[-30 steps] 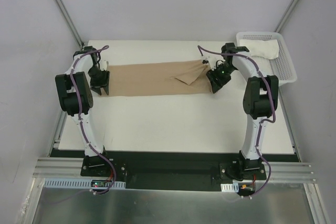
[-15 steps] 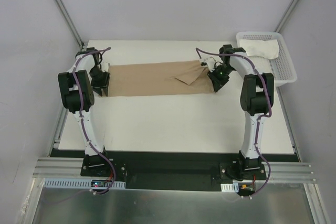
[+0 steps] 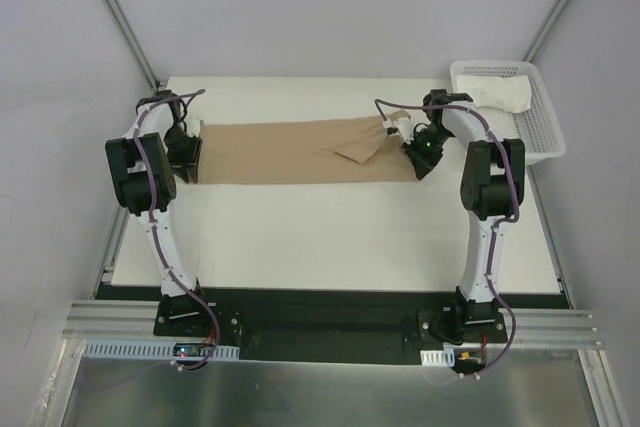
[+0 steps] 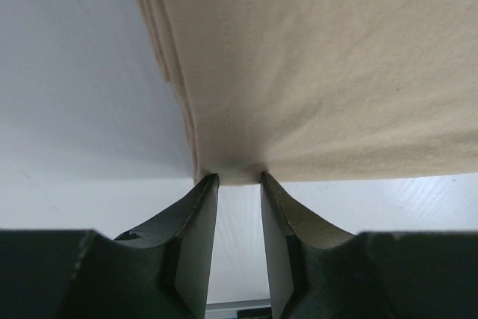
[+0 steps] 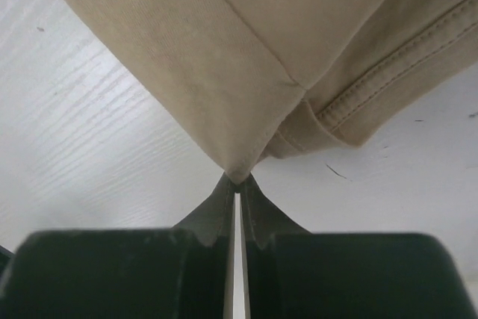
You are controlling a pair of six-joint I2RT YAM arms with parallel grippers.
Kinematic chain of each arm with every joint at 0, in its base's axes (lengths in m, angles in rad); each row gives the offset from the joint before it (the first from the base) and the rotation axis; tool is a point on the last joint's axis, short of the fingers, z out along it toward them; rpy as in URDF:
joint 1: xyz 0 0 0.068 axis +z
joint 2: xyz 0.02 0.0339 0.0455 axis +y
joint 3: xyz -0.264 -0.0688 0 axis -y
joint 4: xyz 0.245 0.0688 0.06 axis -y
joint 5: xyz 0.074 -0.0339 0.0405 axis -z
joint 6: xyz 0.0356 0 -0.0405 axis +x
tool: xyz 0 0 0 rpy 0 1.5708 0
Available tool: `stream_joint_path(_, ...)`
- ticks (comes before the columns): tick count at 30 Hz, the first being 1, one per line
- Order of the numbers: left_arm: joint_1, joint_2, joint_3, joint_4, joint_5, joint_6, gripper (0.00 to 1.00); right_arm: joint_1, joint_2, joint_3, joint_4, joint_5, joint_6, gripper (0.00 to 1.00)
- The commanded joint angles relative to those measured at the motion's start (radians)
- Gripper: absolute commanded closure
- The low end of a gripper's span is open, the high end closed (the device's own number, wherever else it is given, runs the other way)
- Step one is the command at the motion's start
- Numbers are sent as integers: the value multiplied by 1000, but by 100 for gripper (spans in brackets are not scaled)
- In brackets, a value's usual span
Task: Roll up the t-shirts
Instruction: Fold the T-shirt at the center of the board.
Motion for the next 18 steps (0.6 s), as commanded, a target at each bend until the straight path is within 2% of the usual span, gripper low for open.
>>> stream_joint_path(1, 25, -24, -22, -3, -48, 48, 70, -8, -76, -45, -72, 66, -85, 94)
stream_joint_path(3, 25, -66, -42, -2, -33, 42, 67, -8, -79, -36, -77, 92, -71, 80)
stream_joint_path(4, 27, -83, -41, -3, -17, 35, 65, -10, -99, -25, -83, 94, -62, 69)
stream_joint_path(7, 19, -182, -33, -2, 45, 22, 60, -2, -157, 65, -121, 17, -24, 59)
stream_joint_path(13, -7, -298, -57, -5, 104, -37, 52, 124, -179, 167, -109, -75, 71, 56)
stream_joint_path(18, -24, -350, -108, -6, 147, -43, 51, 196, -55, 225, -77, -70, 163, 59)
